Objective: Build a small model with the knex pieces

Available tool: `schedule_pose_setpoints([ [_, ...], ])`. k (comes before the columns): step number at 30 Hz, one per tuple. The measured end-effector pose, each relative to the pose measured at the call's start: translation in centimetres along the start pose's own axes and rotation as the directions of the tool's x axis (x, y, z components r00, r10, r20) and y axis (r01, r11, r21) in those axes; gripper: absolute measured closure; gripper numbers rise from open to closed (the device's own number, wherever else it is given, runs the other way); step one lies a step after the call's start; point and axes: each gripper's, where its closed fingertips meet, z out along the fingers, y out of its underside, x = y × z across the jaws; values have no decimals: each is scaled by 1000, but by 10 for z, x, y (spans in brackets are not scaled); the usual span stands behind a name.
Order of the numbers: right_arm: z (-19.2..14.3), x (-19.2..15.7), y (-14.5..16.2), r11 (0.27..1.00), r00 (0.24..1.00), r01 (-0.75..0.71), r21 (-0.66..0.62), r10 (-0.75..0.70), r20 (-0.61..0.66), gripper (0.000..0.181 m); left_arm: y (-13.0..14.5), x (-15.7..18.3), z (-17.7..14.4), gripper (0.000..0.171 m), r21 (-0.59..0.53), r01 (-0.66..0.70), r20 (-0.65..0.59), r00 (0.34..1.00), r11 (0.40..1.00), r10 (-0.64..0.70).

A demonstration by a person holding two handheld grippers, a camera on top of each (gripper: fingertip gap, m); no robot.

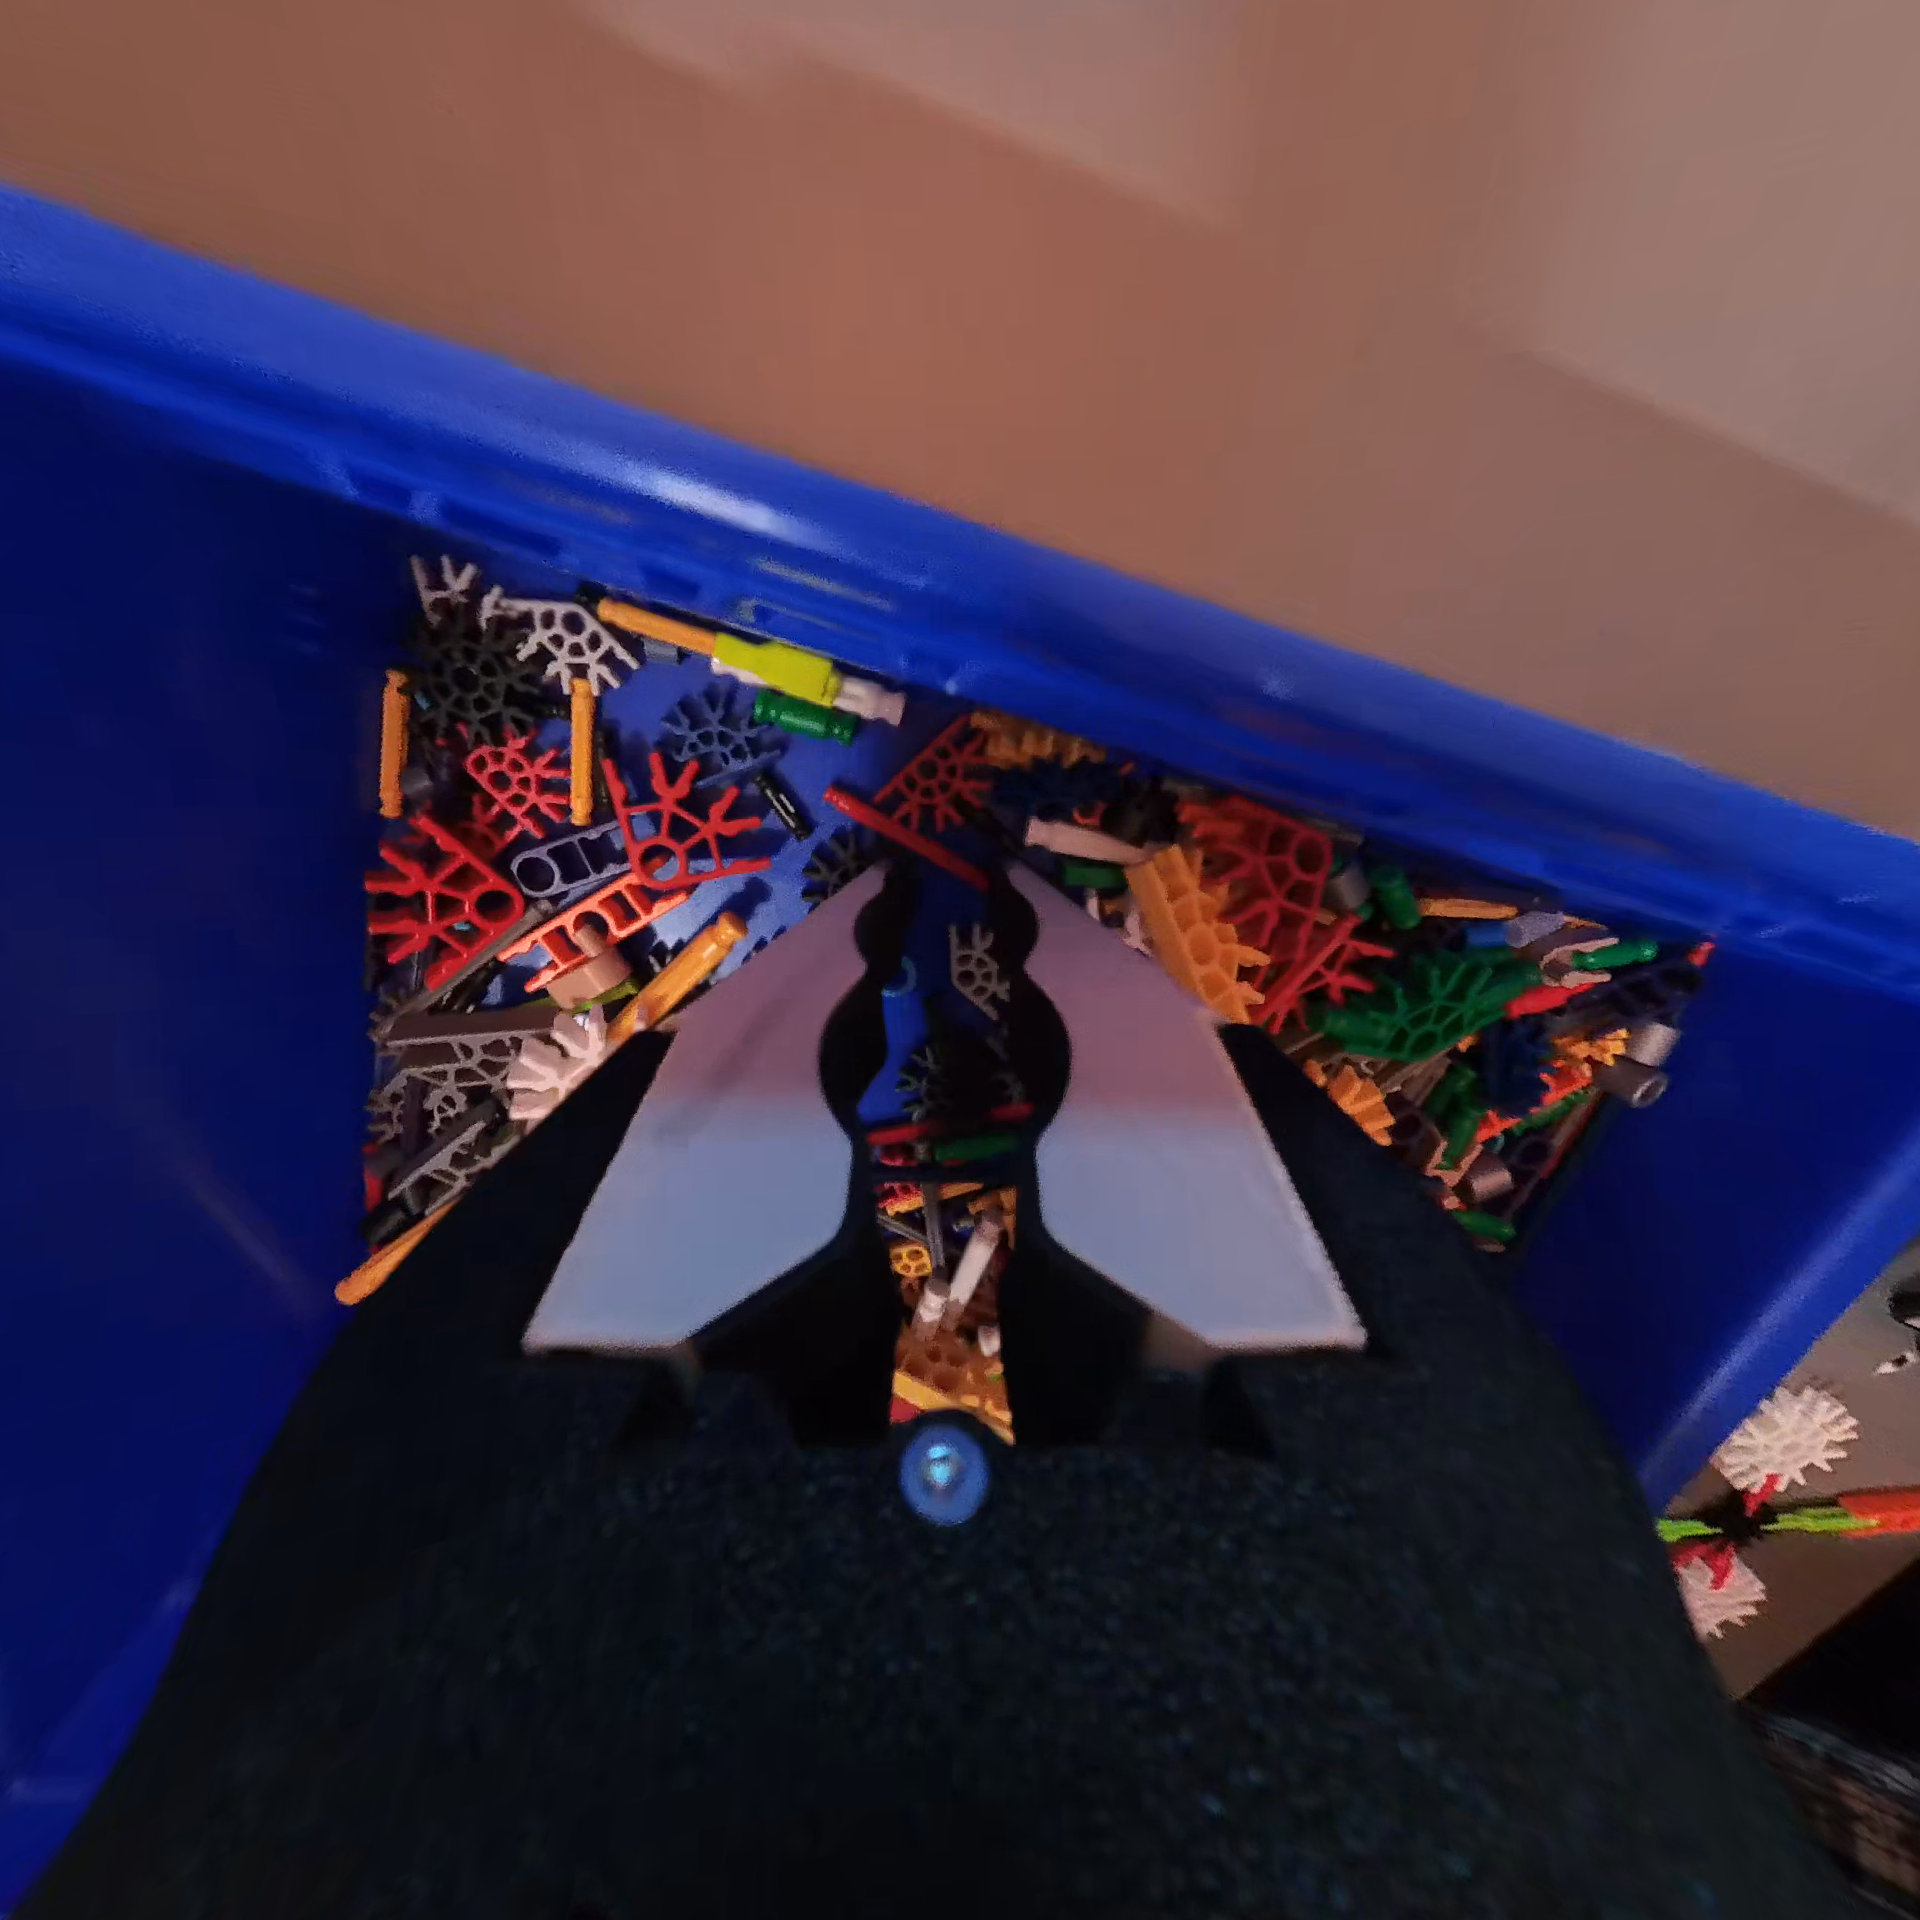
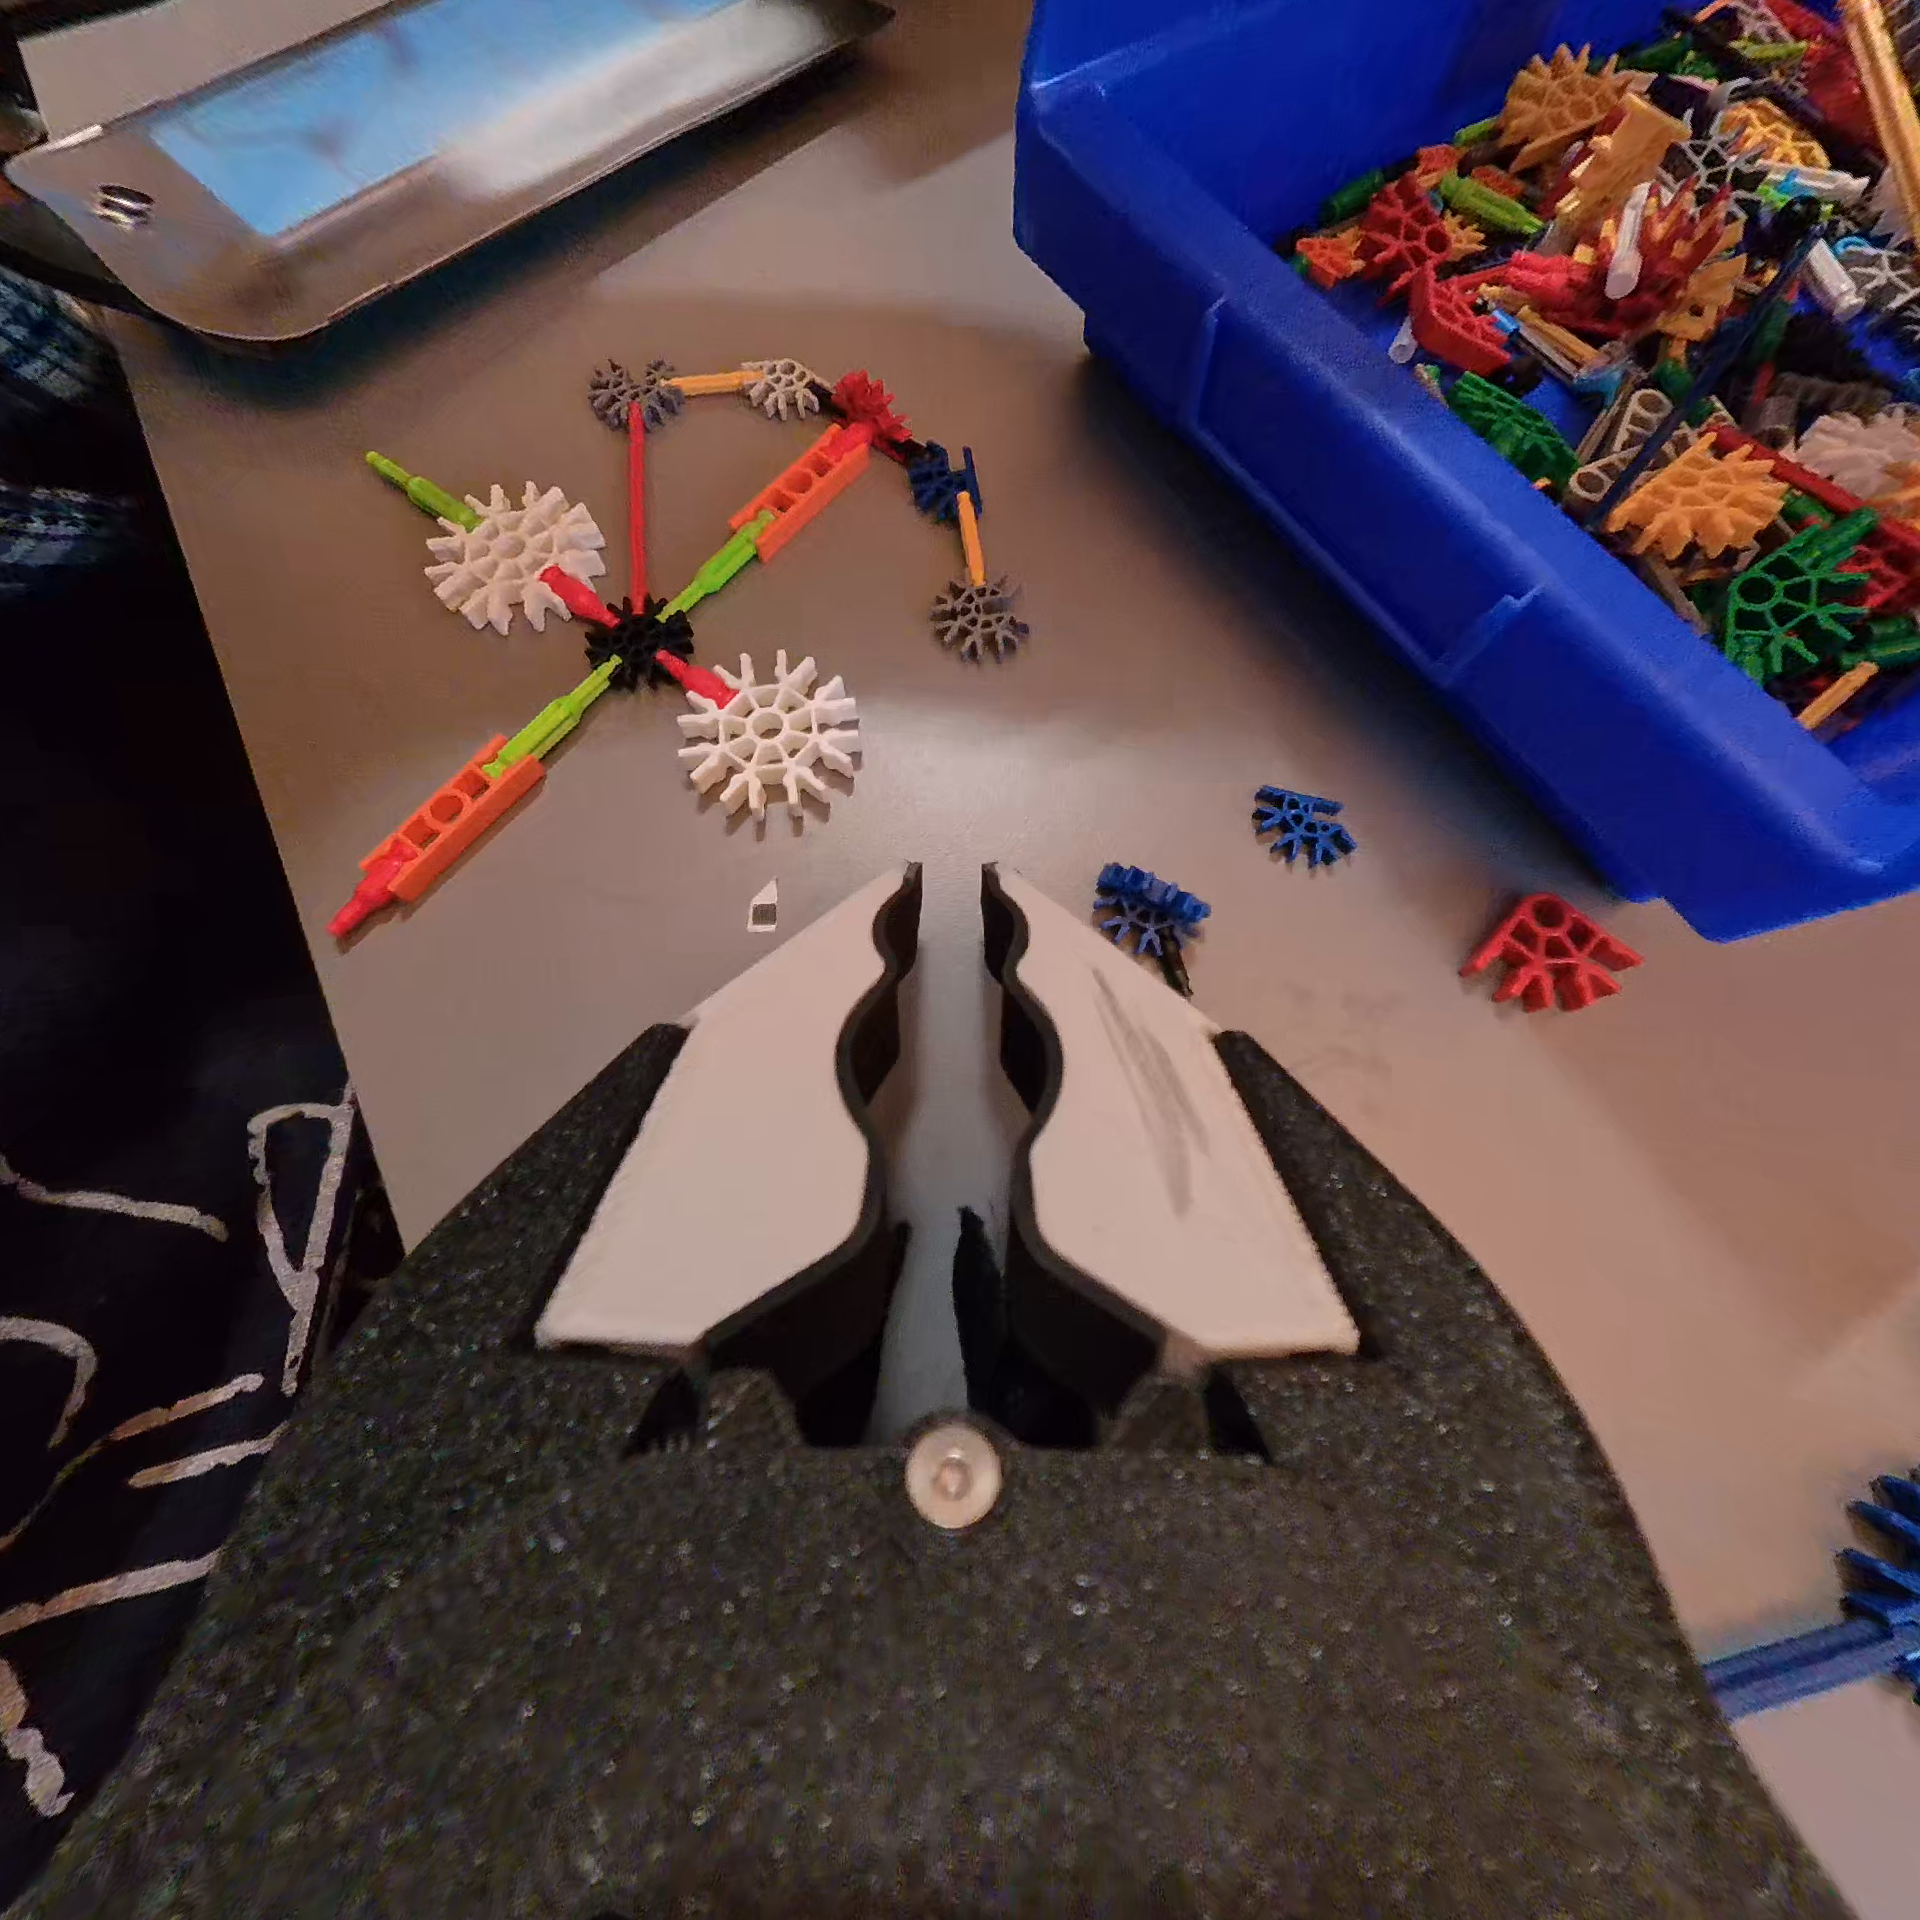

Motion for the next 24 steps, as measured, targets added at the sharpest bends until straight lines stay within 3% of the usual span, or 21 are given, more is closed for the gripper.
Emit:
schedule_pose_setpoints([
  [4, -1, -1, 0, 1000, 1000, 12, 7, -12, -5, 171, 12, -12, -1, 154, -97, -73, 134, 987, 993, 85],
  [7, -2, -2, 0, 1000, 1000, 18, 10, -18, -6, 170, 13, -15, -5, 154, -99, -55, 151, 986, 994, 70],
  [14, -5, -3, -1, 1000, 1000, 14, 26, -14, 2, 170, -4, 3, -8, 155, -1, 57, 9, 998, 998, -57],
  [24, -7, -5, -3, 998, 1000, 25, 49, -26, 11, 170, 0, 2, 4, 161, -16, 107, 14, 994, 994, -107],
])
